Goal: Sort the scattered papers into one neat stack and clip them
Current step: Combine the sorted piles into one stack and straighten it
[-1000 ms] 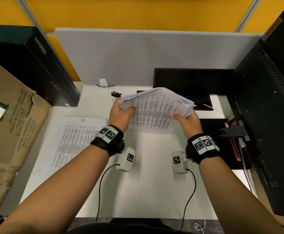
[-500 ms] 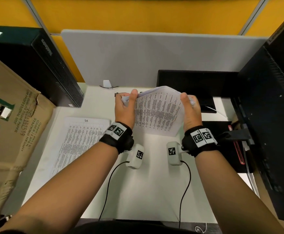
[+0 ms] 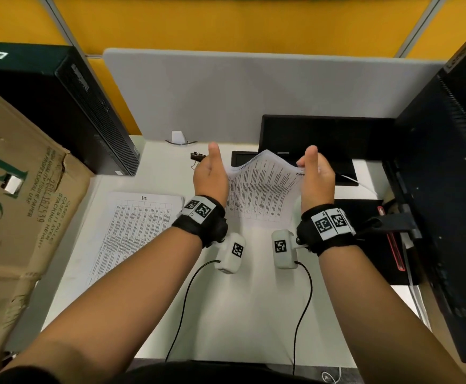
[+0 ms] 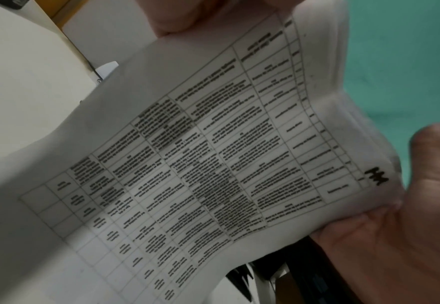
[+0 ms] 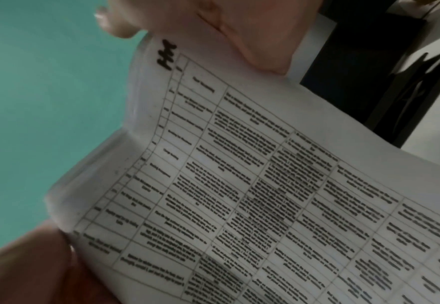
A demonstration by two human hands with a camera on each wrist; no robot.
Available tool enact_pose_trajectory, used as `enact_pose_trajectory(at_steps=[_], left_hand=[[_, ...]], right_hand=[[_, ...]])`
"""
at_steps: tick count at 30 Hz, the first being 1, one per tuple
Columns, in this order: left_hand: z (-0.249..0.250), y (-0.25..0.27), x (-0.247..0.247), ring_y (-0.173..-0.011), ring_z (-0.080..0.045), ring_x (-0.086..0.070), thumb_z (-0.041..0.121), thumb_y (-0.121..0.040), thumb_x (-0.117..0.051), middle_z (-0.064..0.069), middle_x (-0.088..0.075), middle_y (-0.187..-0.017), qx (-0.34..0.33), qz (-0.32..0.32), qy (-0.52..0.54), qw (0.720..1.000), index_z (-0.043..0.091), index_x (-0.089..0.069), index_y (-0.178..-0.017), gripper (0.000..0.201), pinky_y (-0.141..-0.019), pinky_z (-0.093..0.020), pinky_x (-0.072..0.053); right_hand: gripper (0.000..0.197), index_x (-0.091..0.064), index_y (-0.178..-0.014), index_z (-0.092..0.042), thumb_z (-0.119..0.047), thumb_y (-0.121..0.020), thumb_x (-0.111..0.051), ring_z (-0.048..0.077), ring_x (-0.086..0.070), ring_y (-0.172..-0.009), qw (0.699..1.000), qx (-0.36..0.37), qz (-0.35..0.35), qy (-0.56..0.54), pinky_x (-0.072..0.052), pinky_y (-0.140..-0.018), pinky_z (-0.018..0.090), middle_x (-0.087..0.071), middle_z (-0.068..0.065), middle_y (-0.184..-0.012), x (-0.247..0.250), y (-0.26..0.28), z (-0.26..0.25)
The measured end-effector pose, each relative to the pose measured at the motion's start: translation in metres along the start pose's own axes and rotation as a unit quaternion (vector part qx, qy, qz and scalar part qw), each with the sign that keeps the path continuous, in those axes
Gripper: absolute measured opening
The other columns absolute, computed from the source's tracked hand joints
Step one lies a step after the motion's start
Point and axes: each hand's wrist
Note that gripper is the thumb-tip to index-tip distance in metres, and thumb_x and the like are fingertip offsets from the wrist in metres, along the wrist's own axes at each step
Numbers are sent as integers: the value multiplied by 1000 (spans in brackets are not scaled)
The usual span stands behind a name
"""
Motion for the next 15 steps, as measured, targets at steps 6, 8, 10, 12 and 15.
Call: enact_pose_trajectory(at_steps=[6, 8, 10, 12, 15], left_hand=[[17, -17, 5, -60, -20, -29, 68, -91, -27, -5, -26, -61, 38, 29, -2, 999, 22, -19, -60, 56, -60, -30, -29], [21, -19, 5, -58, -19, -27, 67, -91, -28, -1, -24, -58, 34, 32, 5, 999, 22, -18, -60, 55, -57, -29, -27], [25, -19, 3, -55, -18, -28, 65, -92, -29, 2, -24, -56, 33, 36, 18, 999, 22, -19, -60, 55, -56, -29, -28], [30, -16, 1, -58, -18, -31, 65, -92, -30, 2, -26, -56, 29, 46, 34, 998, 21, -20, -59, 55, -58, -29, -31], [34, -10, 1, -58, -16, -33, 63, -94, -29, 2, -28, -58, 8, 58, 58, 997, 21, -20, -61, 54, -56, -26, -33]], right_hand=[[63, -51, -107, -17, -49, -63, -82, -2, -61, -86, 993, 52, -103, 5, -53, -67, 15, -57, -6, -99, 13, 4, 4], [42, -59, -110, -22, -27, -76, -81, 0, -62, -94, 990, 56, -109, 66, -56, -78, 21, -63, -9, -104, 14, 2, 5], [20, -67, -104, -23, -16, -86, -72, -9, -62, -87, 989, 67, -106, 73, -56, -83, 22, -67, -11, -96, 13, 1, 3], [16, -69, -103, -20, -12, -89, -68, -13, -62, -81, 992, 80, -91, 45, -54, -77, 15, -67, -12, -91, 12, 0, -3], [19, -68, -106, -21, -11, -90, -67, -10, -65, -87, 992, 110, -67, 18, -51, -78, 11, -69, -11, -95, 12, 0, -8]])
Point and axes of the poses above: each hand's wrist, its own y-axis away from the middle knuckle, its own x-axis out of the back of the hand, z = x × y
